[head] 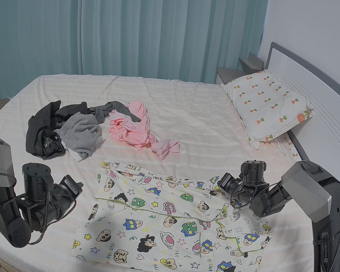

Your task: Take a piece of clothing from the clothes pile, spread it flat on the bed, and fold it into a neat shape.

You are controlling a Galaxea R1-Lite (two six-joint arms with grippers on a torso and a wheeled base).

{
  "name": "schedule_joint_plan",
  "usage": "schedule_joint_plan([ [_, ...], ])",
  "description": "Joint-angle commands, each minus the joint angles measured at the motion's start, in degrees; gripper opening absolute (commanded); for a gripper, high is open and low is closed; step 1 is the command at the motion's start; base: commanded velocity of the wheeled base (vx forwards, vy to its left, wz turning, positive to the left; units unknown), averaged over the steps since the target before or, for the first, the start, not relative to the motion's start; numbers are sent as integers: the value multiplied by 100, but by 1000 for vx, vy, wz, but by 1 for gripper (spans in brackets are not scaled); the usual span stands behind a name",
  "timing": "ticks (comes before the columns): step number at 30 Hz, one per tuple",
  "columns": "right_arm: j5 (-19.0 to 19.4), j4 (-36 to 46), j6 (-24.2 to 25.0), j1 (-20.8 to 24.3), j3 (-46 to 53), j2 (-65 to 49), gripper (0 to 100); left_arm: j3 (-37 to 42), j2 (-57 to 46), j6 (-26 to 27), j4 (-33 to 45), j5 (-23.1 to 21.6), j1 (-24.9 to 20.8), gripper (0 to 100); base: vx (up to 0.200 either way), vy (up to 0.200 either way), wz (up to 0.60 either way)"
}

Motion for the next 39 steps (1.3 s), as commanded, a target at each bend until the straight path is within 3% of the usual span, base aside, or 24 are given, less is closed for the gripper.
schedule_joint_plan([
  [1,-207,11,82,-30,-603,-85,0,3,6,-2,-1,2,0,0,0,0,0],
  [10,-699,547,117,-3,-2264,354,0,12,15,-2,8,133,-9,0,0,0,0],
  [14,-778,1171,73,-12,-3046,697,0,21,15,-11,-1,142,-18,0,0,0,0],
  [15,-778,1224,64,-12,-3152,741,100,21,24,-11,-1,142,-18,0,0,0,0],
  [20,-840,1197,-305,-12,-3433,917,100,47,42,-11,-1,133,-18,0,0,0,0],
  [24,-1183,1065,-217,-30,-3635,1022,100,47,42,-11,-1,142,-27,0,0,0,0],
  [29,-1244,837,-50,-21,-3747,1084,100,47,42,-11,8,142,-27,0,0,0,0],
  [32,-1271,740,-437,58,-3747,1233,100,65,42,-11,-1,142,-27,0,0,0,0],
  [33,-1279,547,-885,85,-3747,1294,100,74,42,-11,-1,142,-27,0,0,0,0],
  [34,-1306,397,-1026,93,-3696,1321,100,65,42,-11,-1,142,-35,0,0,0,0],
  [39,-1385,46,-1114,155,-3345,1294,100,74,33,-11,-1,142,-27,0,0,0,0],
])
